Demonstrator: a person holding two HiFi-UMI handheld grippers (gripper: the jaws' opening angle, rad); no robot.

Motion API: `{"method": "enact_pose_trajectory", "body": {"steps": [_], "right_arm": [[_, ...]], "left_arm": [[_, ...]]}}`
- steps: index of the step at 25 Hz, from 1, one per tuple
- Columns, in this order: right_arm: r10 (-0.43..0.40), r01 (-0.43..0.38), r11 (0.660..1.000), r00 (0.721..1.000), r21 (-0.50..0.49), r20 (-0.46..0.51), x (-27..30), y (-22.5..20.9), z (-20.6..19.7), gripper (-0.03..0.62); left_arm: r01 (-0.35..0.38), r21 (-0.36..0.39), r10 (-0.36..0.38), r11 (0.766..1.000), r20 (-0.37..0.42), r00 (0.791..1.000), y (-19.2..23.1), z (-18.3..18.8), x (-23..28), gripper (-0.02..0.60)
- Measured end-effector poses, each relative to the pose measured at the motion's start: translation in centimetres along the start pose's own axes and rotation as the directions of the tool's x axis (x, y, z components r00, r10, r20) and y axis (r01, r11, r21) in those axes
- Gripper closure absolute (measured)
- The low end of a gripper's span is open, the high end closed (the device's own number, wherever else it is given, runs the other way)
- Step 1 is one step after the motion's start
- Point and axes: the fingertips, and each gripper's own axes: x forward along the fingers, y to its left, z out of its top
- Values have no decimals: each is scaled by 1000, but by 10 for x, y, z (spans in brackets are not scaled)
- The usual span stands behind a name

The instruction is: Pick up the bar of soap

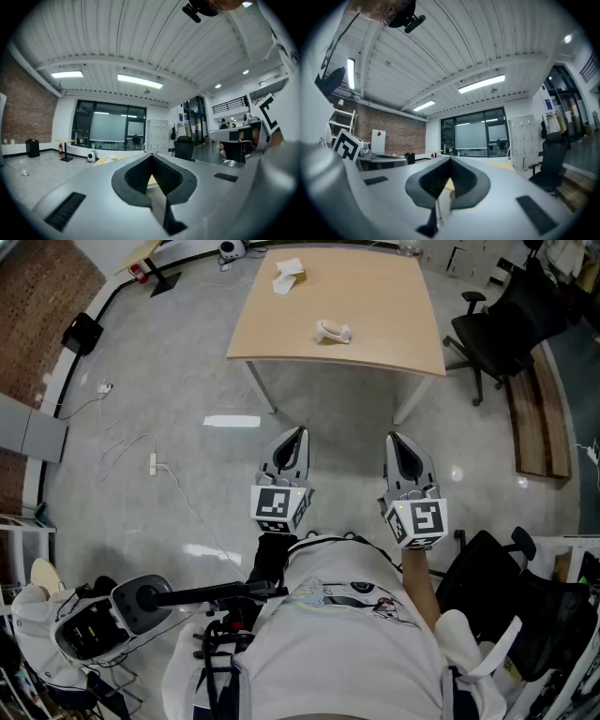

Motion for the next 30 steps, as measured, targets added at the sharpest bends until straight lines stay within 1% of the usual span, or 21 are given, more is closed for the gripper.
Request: {"method": "enact_pose_trajectory", "body": {"steps": [10, 15, 22, 25, 30], "right_arm": [[20, -20, 1000, 1000, 6, -19, 0, -8, -4, 591], [70, -69, 997, 997, 21, -43, -2, -10, -14, 591], [86, -85, 996, 995, 25, -56, -6, -20, -22, 591], [108, -106, 994, 992, 32, -67, -9, -21, -26, 591], [132, -128, 991, 988, 47, -85, -12, -25, -34, 591]], "left_arm": [[-1, -1, 1, 1000, -20, 1000, -10, -4, 8, 577], [6, -7, -6, 1000, -22, 1000, -23, -9, 13, 577], [-3, 1, 3, 1000, -34, 999, -40, -14, 23, 577], [-10, -14, 9, 1000, -46, 999, -47, -17, 25, 577], [-12, -14, 11, 1000, -69, 998, -55, -30, 25, 577]]}}
